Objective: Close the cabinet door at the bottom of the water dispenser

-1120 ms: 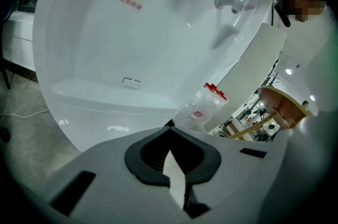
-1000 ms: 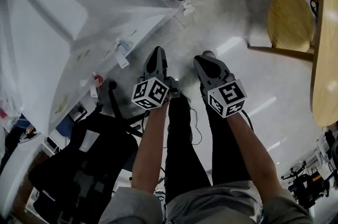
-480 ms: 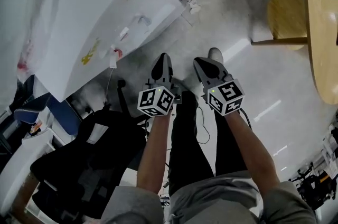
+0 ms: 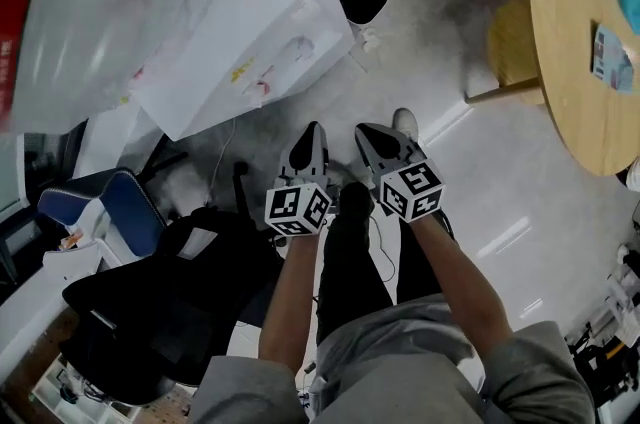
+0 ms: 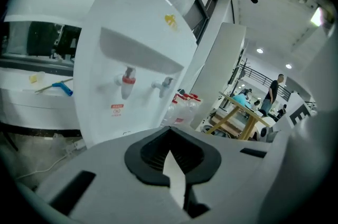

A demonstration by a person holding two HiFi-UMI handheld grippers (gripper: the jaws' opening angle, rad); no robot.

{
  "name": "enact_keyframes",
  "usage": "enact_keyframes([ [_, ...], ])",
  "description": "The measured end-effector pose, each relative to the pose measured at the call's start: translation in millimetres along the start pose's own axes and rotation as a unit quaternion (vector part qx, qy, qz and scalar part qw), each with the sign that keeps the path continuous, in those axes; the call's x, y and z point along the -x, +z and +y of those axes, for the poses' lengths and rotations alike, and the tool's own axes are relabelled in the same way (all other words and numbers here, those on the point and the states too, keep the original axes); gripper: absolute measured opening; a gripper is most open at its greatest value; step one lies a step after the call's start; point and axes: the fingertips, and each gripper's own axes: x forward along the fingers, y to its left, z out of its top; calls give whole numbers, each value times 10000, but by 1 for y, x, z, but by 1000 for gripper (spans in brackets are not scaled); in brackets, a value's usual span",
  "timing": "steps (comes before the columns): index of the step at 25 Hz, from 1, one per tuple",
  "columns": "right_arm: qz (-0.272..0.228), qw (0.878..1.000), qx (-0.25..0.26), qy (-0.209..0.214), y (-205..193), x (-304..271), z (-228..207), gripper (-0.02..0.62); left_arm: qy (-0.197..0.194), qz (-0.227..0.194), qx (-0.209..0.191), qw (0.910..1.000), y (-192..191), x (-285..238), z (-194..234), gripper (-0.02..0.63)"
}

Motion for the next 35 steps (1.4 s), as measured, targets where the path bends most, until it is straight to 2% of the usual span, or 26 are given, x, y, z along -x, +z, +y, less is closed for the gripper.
enact_keyframes([
  [3,-87,9999,48,87,21,10,24,11,-12,-42,-136,9999,26,20,-11,6],
  [12,-373,9986,206,317,96,45,85,11,-83,-341,-149,9993,102,71,-53,6],
  [18,-633,9966,222,469,149,73,124,9,-262,-570,-497,9968,159,96,-89,6],
  [28,-1150,9900,350,744,232,118,176,9,-622,-1116,-977,9870,255,131,-151,6],
  [35,-1769,9793,625,753,289,142,195,9,-582,-1480,-1384,9775,309,151,-179,6],
])
